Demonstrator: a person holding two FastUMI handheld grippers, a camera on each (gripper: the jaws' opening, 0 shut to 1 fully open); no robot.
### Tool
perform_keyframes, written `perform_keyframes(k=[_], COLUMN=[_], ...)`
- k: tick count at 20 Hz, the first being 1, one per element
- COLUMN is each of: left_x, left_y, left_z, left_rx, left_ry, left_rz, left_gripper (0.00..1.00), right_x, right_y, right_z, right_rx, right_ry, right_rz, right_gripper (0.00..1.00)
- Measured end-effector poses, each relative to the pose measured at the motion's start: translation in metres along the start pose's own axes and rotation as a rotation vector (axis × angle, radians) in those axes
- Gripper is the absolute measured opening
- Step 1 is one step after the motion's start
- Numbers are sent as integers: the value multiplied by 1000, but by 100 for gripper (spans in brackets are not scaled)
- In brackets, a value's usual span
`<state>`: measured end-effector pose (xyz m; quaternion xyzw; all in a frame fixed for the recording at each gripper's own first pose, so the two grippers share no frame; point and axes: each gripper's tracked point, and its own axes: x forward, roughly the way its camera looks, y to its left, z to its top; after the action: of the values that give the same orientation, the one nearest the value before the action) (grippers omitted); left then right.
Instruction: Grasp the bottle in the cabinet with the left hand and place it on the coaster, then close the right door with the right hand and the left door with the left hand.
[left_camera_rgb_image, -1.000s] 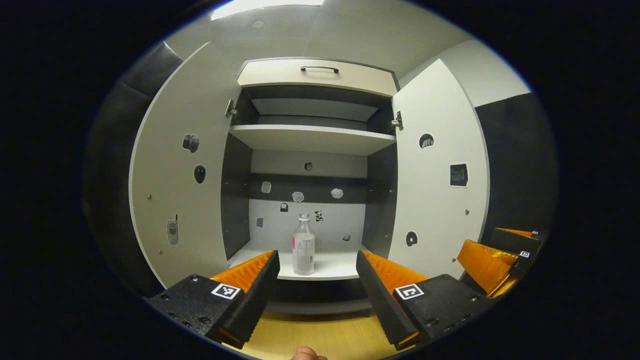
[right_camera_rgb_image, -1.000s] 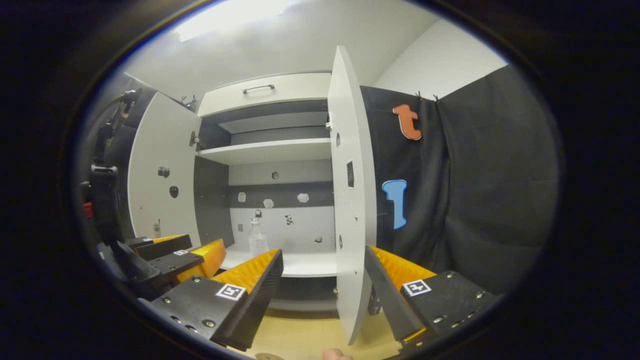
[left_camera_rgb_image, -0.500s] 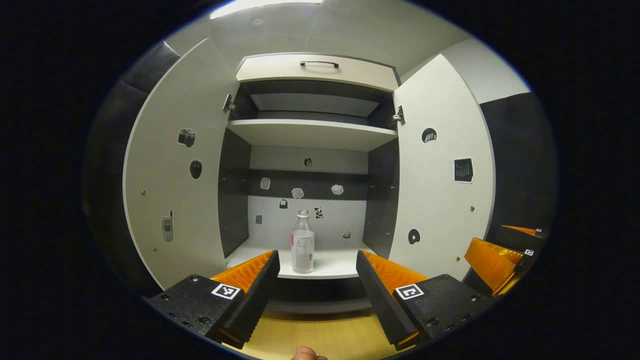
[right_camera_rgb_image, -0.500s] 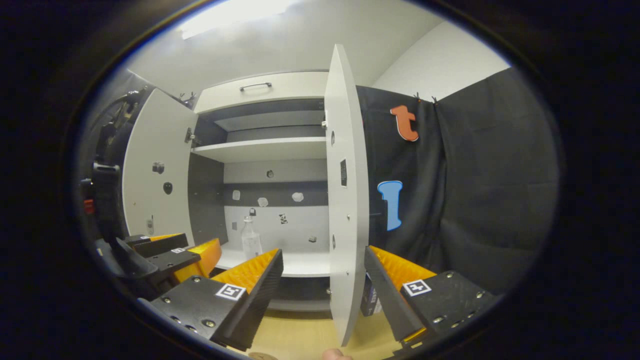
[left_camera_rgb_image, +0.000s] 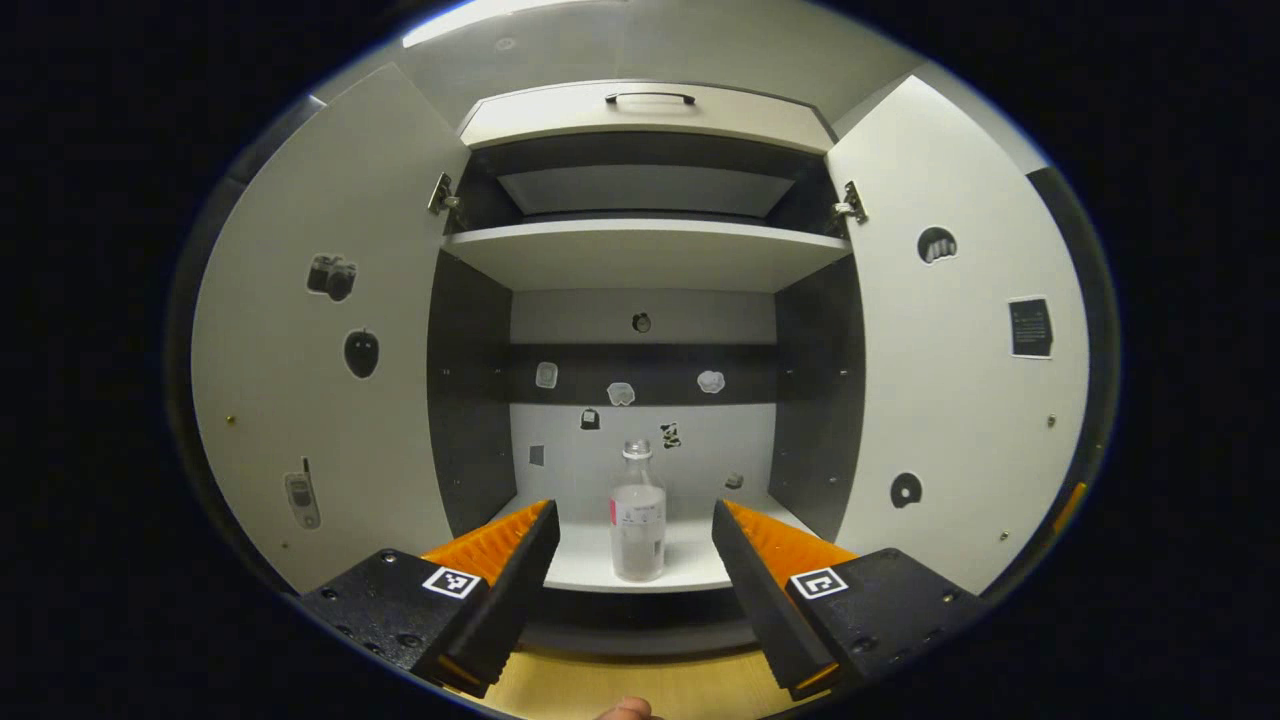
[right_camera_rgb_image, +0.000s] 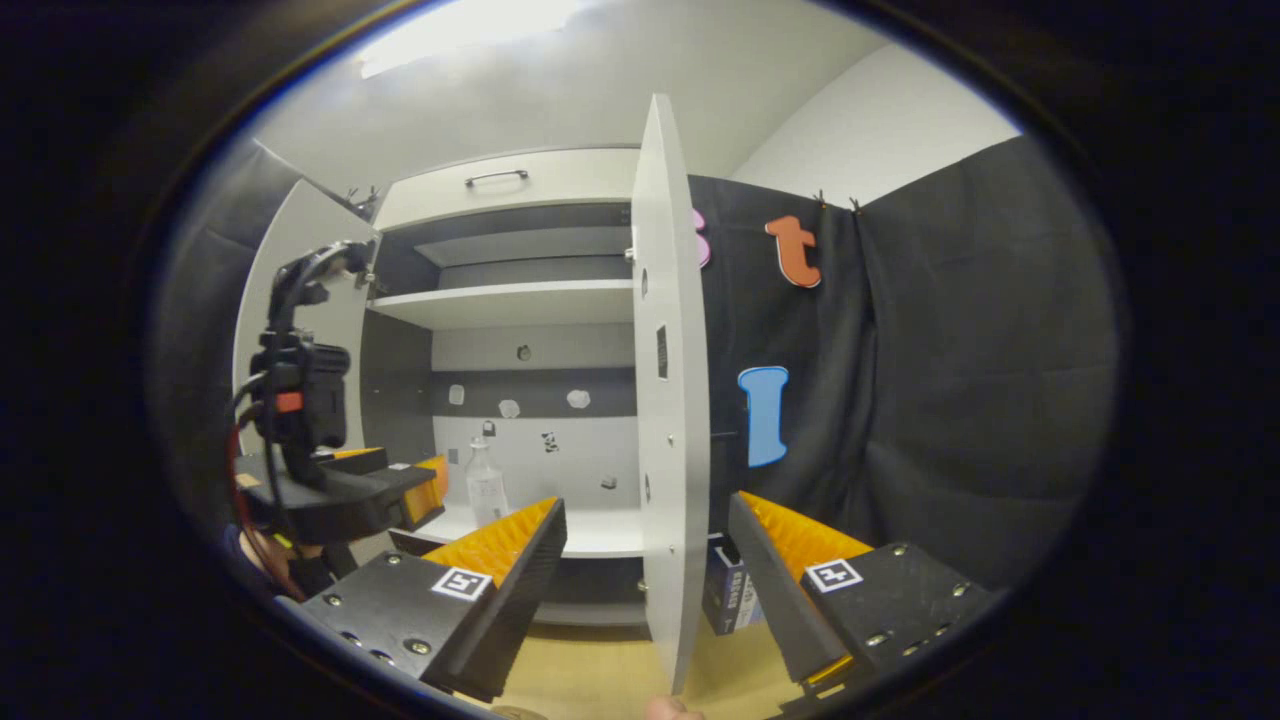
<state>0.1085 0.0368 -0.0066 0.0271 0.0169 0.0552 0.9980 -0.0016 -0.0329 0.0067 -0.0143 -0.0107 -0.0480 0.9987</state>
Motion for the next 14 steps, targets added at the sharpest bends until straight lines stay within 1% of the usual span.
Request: perform_keyframes(k=[10,14], left_x=[117,151], left_y=[-6,-3], left_z=[-35,-49], left_rx=[26,4], left_ry=[85,128], left_rz=[33,56], left_gripper=[97,97], right_x=[-12,-13], right_y=[-44,-55], right_z=[1,-2], right_rx=[-34,-43], right_ry=[-11,-6], right_rz=[-139,-175], right_gripper=[98,98])
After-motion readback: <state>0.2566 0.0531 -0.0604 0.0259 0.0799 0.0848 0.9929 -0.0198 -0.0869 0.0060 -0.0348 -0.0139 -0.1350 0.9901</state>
